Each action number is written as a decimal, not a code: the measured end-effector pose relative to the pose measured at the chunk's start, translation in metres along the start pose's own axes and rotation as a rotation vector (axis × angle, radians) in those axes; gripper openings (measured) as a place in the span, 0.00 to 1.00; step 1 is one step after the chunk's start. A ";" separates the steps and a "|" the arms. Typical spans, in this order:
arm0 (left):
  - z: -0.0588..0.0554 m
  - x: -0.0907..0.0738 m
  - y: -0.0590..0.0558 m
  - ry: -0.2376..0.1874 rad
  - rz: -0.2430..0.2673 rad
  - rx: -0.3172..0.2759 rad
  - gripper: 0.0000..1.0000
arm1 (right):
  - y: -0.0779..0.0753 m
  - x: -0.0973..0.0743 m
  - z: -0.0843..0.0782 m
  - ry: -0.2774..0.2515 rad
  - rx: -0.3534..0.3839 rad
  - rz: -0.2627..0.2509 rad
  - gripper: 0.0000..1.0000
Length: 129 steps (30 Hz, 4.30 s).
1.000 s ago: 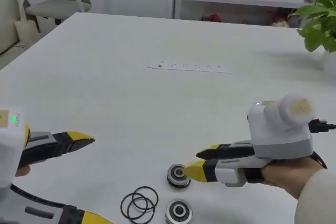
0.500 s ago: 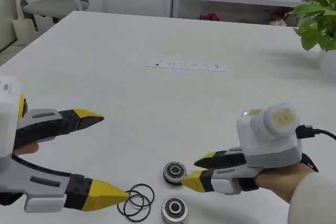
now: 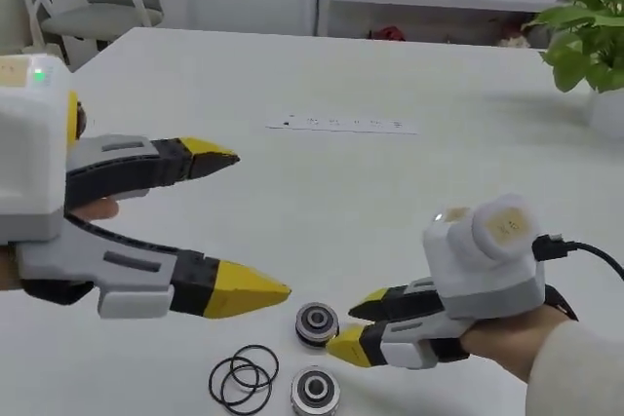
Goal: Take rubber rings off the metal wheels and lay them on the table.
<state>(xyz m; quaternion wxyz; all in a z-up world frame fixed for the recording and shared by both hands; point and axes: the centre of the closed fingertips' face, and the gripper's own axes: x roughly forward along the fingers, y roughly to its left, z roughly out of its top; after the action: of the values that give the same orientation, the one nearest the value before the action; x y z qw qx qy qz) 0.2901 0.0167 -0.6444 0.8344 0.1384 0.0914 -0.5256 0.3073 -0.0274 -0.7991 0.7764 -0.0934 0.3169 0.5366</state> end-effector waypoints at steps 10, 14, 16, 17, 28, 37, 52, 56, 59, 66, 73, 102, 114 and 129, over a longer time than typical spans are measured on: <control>0.000 0.030 0.000 0.027 -0.043 0.046 0.74 | 0.001 0.001 0.000 -0.003 -0.010 0.006 0.28; -0.017 0.044 0.001 0.076 -0.057 0.059 0.69 | 0.001 0.002 -0.001 -0.006 -0.006 0.008 0.28; -0.028 0.050 0.004 0.089 -0.047 0.058 0.65 | 0.000 0.003 -0.001 -0.009 -0.008 0.009 0.28; -0.032 0.052 0.005 0.089 -0.037 0.052 0.63 | 0.000 0.003 -0.001 -0.010 -0.015 0.011 0.28; -0.073 0.064 0.006 0.133 -0.017 -0.033 0.45 | -0.002 0.011 -0.004 -0.011 -0.052 0.007 0.28; -0.106 0.080 -0.011 0.224 -0.073 -0.008 0.34 | -0.002 0.013 -0.004 -0.018 -0.047 0.005 0.26; -0.127 0.088 -0.010 0.274 -0.072 -0.039 0.20 | -0.002 0.014 -0.005 -0.007 -0.076 0.000 0.21; -0.127 0.088 -0.012 0.267 -0.075 -0.055 0.16 | -0.002 0.014 -0.004 -0.009 -0.081 0.000 0.20; -0.129 0.087 -0.013 0.271 -0.077 -0.058 0.15 | -0.002 0.014 -0.004 -0.012 -0.075 0.001 0.19; -0.130 0.086 -0.012 0.266 -0.075 -0.065 0.14 | -0.003 0.013 -0.006 0.002 -0.084 0.004 0.15; -0.130 0.086 -0.012 0.265 -0.070 -0.075 0.14 | -0.005 0.011 -0.007 0.003 -0.097 0.001 0.03; -0.130 0.086 -0.012 0.252 -0.063 -0.064 0.14 | -0.014 0.003 -0.005 -0.038 0.340 0.017 0.00; -0.130 0.086 -0.013 0.244 -0.062 -0.053 0.14 | -0.014 0.001 0.002 -0.075 0.413 0.029 0.00; -0.131 0.086 -0.012 0.243 -0.051 -0.059 0.13 | -0.012 0.002 0.007 -0.080 0.410 0.026 0.00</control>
<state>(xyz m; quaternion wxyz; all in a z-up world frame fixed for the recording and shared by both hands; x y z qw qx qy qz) 0.3159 -0.0188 -0.7950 0.8072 0.1739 0.2107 -0.5233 0.3215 -0.0269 -0.7971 0.7842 0.0922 0.3895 0.4742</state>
